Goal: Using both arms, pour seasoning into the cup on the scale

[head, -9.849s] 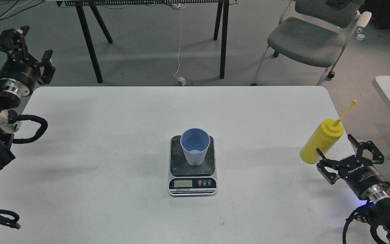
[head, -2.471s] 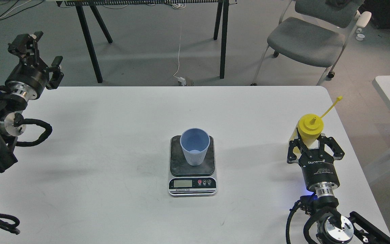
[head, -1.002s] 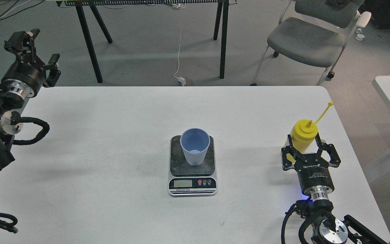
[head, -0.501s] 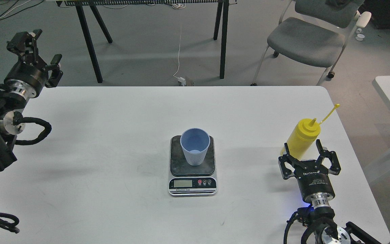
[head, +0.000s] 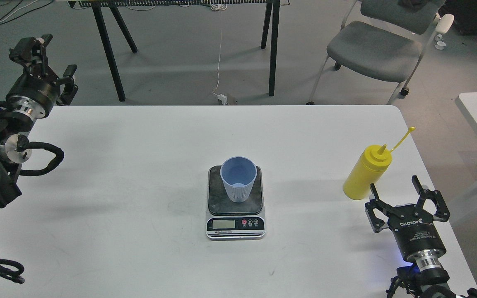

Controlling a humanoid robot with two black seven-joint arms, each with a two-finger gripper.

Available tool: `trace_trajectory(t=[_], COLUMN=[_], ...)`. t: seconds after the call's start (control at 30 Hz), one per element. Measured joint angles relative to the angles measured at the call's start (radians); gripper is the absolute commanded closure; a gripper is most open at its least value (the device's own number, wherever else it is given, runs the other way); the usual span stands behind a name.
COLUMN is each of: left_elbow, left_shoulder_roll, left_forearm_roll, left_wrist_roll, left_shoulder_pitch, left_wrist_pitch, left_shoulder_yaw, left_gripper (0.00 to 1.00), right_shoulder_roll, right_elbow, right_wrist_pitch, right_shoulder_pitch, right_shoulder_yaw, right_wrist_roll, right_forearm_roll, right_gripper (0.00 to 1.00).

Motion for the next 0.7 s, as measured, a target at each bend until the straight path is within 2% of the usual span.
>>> trace_trajectory(t=[0.13, 0.3, 0.43, 0.53, 0.6, 0.7], left_elbow=[0.000, 0.001, 0.000, 0.000, 0.000, 0.000], left_shoulder_roll=[0.000, 0.002, 0.000, 0.000, 0.000, 0.001], left_forearm_roll=[-0.001, -0.002, -0.003, -0.003, -0.003, -0.004], left_wrist_roll=[0.000, 0.000, 0.000, 0.000, 0.000, 0.000], left_shoulder_pitch=[0.000, 0.000, 0.000, 0.000, -0.003, -0.007], left_wrist_pitch=[0.000, 0.000, 0.000, 0.000, 0.000, 0.000], left_shoulder_yaw=[-0.001, -0.001, -0.003, -0.005, -0.006, -0.007], left_gripper=[0.13, 0.13, 0.13, 0.13, 0.13, 0.12], right_shoulder_roll=[-0.128, -0.349, -0.507, -0.558, -0.558, -0.503], right_elbow=[-0.008, -0.134, -0.300, -0.471, -0.574, -0.692], right_wrist_pitch=[0.000, 0.000, 0.000, 0.000, 0.000, 0.000], right_shoulder_pitch=[-0.049, -0.030, 0.105, 0.284, 0.425, 0.666], right_shoulder_yaw=[0.002, 0.008, 0.005, -0.004, -0.019, -0.071], right_wrist_roll=[0.000, 0.000, 0.000, -0.005, -0.043, -0.140], right_forearm_roll=[-0.010, -0.022, -0.099, -0.233, -0.323, -0.438], right_gripper=[0.05, 0.05, 0.05, 0.05, 0.05, 0.05])
